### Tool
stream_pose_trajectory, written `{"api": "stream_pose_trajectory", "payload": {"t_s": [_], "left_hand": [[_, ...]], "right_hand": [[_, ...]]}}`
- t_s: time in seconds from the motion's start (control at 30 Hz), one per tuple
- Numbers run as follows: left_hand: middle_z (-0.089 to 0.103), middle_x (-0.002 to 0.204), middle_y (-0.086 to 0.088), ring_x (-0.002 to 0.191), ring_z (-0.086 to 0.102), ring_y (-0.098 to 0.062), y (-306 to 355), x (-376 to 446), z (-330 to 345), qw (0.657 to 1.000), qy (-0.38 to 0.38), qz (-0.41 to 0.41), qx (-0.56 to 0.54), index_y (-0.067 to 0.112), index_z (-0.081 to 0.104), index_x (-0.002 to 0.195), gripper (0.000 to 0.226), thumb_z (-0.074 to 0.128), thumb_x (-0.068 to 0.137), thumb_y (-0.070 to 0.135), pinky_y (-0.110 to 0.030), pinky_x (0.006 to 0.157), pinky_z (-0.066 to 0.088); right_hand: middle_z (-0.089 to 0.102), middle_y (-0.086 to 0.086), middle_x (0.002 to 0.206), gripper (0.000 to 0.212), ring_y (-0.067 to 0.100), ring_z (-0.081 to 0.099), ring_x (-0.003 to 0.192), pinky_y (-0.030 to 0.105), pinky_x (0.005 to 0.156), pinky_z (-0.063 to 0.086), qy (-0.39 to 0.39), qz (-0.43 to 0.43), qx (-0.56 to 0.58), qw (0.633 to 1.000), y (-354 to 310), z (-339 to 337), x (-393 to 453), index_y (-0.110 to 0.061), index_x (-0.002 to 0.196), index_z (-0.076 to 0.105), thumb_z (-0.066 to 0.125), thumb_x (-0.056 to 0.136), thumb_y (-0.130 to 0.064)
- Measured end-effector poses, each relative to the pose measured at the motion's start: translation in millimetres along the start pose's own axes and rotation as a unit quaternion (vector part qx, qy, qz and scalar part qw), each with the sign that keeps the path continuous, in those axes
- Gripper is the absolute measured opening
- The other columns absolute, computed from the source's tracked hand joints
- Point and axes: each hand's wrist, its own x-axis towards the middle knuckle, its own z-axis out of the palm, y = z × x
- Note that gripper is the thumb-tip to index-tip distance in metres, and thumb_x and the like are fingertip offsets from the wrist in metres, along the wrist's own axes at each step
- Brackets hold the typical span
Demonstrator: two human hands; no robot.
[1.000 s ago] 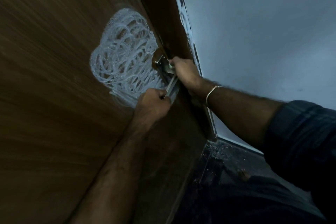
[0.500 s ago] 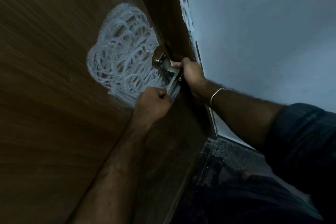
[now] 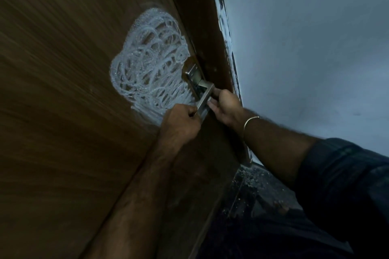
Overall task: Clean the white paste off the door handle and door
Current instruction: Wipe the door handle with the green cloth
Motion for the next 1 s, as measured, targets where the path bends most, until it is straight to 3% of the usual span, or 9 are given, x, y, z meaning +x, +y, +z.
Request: {"api": "stream_pose_trajectory", "payload": {"t_s": [0.07, 0.2, 0.3, 0.37, 0.43, 0.53, 0.7, 0.83, 1.0], "left_hand": [[0.067, 0.128, 0.001, 0.086, 0.056, 0.0, 0, -2, 1, 1.0, 0.002, 0.001, 0.004, 0.023, 0.061, 0.135, 0.035, 0.055, 0.101, 0.02, -0.011, 0.062, 0.038], [0.062, 0.137, 0.0, 0.091, 0.053, -0.001, 0, -5, 1, 1.0, 0.005, -0.01, 0.006, 0.024, 0.055, 0.142, 0.041, 0.054, 0.101, 0.018, -0.009, 0.056, 0.032], [0.059, 0.138, 0.0, 0.08, 0.049, 0.001, 0, -7, 2, 1.0, 0.005, -0.006, 0.025, 0.025, 0.051, 0.145, 0.044, 0.053, 0.101, 0.019, -0.01, 0.057, 0.037], [0.059, 0.137, -0.002, 0.094, 0.057, -0.005, 1, -10, 3, 0.999, 0.006, -0.001, 0.04, 0.025, 0.05, 0.145, 0.043, 0.052, 0.102, 0.019, -0.019, 0.074, 0.053], [0.058, 0.136, -0.005, 0.106, 0.061, -0.015, 4, -14, 4, 0.998, 0.0, -0.001, 0.056, 0.023, 0.048, 0.146, 0.044, 0.051, 0.102, 0.02, -0.034, 0.09, 0.056], [0.057, 0.138, -0.006, 0.118, 0.058, -0.02, 6, -17, 5, 0.996, 0.005, 0.013, 0.091, 0.02, 0.045, 0.148, 0.047, 0.052, 0.101, 0.019, -0.033, 0.102, 0.049], [0.059, 0.133, -0.009, 0.11, 0.062, -0.022, 9, -19, 2, 0.996, -0.003, 0.003, 0.092, 0.019, 0.044, 0.149, 0.046, 0.05, 0.103, 0.021, -0.037, 0.097, 0.054], [0.059, 0.136, -0.007, 0.114, 0.059, -0.019, 10, -21, 1, 0.996, 0.006, 0.004, 0.089, 0.019, 0.045, 0.149, 0.046, 0.05, 0.103, 0.021, -0.023, 0.089, 0.043], [0.056, 0.142, -0.007, 0.121, 0.057, -0.021, 12, -21, -1, 0.997, 0.003, -0.006, 0.08, 0.02, 0.044, 0.15, 0.048, 0.051, 0.103, 0.021, -0.027, 0.097, 0.044]], "right_hand": [[0.07, 0.004, 0.104, 0.037, 0.014, 0.061, 0.096, 0.022, 0.089, 0.052, -0.032, 0.029, 0.033, 0.999, 7, 0, -1, -0.007, 0.122, 0.063, 0.034, 0.101, 0.003], [0.061, 0.009, 0.113, 0.047, 0.016, 0.057, 0.094, 0.013, 0.058, 0.054, -0.053, 0.046, 0.044, 0.997, 18, 5, -2, -0.008, 0.146, 0.042, 0.031, 0.102, 0.004], [0.059, 0.017, 0.125, 0.047, 0.03, 0.056, 0.117, 0.023, 0.086, 0.053, -0.041, 0.043, 0.07, 0.996, 20, 5, 1, -0.007, 0.145, 0.042, 0.027, 0.102, 0.004], [0.054, 0.018, 0.131, 0.047, 0.03, 0.051, 0.125, 0.033, 0.104, 0.044, -0.059, 0.051, 0.07, 0.994, 26, 5, -1, -0.006, 0.146, 0.041, 0.028, 0.102, 0.005], [0.053, 0.02, 0.135, 0.047, 0.03, 0.049, 0.128, 0.036, 0.113, 0.038, -0.062, 0.044, 0.074, 0.994, 30, 6, -1, -0.003, 0.145, 0.042, 0.029, 0.1, 0.007], [0.052, 0.022, 0.135, 0.043, 0.031, 0.049, 0.128, 0.038, 0.117, 0.034, -0.038, 0.032, 0.093, 0.994, 31, 5, 4, -0.001, 0.138, 0.048, 0.029, 0.1, 0.006], [0.057, 0.017, 0.121, 0.042, 0.026, 0.054, 0.11, 0.037, 0.116, 0.034, -0.014, 0.047, 0.094, 0.994, 32, 7, 4, -0.002, 0.134, 0.052, 0.028, 0.1, 0.006], [0.06, 0.018, 0.111, 0.026, 0.031, 0.057, 0.11, 0.042, 0.114, 0.038, -0.006, 0.047, 0.105, 0.993, 39, 15, -3, -0.004, 0.097, 0.062, 0.038, 0.098, 0.006], [0.064, 0.027, 0.109, 0.011, 0.034, 0.063, 0.095, 0.053, 0.1, 0.05, 0.04, -0.048, 0.064, 0.996, 43, 19, -11, 0.002, 0.096, 0.063, 0.059, 0.09, 0.009]]}}
